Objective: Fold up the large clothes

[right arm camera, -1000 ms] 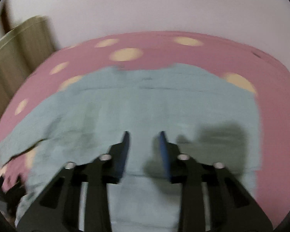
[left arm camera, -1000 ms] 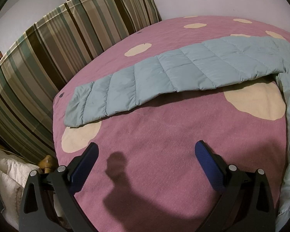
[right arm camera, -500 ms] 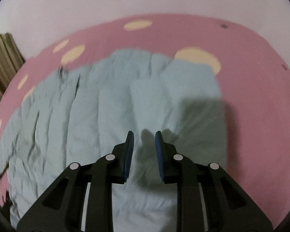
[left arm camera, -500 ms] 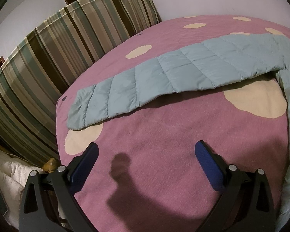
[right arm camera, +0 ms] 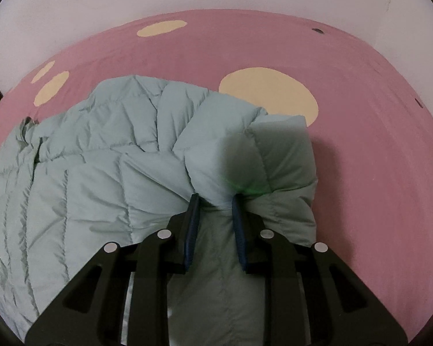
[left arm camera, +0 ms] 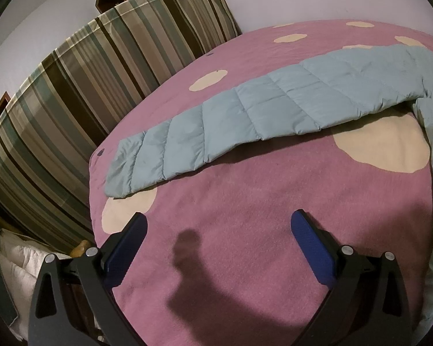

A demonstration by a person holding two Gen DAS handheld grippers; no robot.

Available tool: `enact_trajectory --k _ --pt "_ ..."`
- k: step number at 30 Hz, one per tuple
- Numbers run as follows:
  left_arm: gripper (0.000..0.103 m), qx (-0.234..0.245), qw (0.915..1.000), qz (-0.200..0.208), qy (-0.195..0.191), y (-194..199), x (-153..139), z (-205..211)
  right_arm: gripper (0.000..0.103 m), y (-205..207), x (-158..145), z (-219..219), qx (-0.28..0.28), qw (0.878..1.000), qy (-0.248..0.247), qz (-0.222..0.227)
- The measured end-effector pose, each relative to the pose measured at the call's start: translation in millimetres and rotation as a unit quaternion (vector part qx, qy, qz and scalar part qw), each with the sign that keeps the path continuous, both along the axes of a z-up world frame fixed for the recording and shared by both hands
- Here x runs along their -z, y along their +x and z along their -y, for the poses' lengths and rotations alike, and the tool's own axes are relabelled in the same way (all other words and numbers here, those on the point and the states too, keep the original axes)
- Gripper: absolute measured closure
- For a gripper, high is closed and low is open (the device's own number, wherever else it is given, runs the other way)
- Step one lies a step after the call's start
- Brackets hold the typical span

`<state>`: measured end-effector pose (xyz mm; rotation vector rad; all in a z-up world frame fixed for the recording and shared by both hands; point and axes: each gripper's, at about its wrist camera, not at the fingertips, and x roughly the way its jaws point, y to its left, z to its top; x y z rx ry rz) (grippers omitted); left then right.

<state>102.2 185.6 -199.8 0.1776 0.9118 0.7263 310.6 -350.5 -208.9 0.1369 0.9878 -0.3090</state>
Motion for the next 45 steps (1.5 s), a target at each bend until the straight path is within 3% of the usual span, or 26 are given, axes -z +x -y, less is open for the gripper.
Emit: enact_trajectory --k 1,3,5,12,16,21,31,45 --pt "0.004 0.0 1.0 0.001 -0.001 -0.3 0.0 -0.6 0.079 -3.9 -4.4 0.1 0.001 1.0 0.004 0.005" --pt "0.004 0.0 1.0 0.002 -0.004 -0.3 0.3 -0.4 0.064 -15.2 -15.9 1.7 0.0 1.0 0.014 0.014" --pt "0.004 0.0 1.0 0.002 -0.005 0.2 0.1 -0.5 0.057 -37.2 -30.1 1.0 -0.004 0.999 0.024 0.035" --pt "0.004 0.0 1.0 0.002 -0.003 0.5 0.2 -0.4 0.056 -87.4 -48.6 -18.1 -0.015 0.997 0.056 0.059" --pt "0.004 0.0 1.0 0.002 -0.004 0.8 0.4 0.0 0.056 -104.2 -46.4 -42.4 -0.024 0.997 0.028 0.063" --pt "0.004 0.001 1.0 0.001 -0.001 1.1 0.1 0.1 0.057 -105.1 -28.9 -49.7 -0.014 0.998 -0.012 0.054" --pt "0.004 0.001 1.0 -0.001 0.003 1.7 -0.5 1.5 0.056 -93.0 2.2 -45.3 -0.024 0.999 -0.013 0.032" --pt "0.004 0.002 1.0 -0.001 0.007 2.0 -0.3 2.2 0.056 -88.6 -15.7 -60.6 -0.038 0.998 -0.036 0.041"
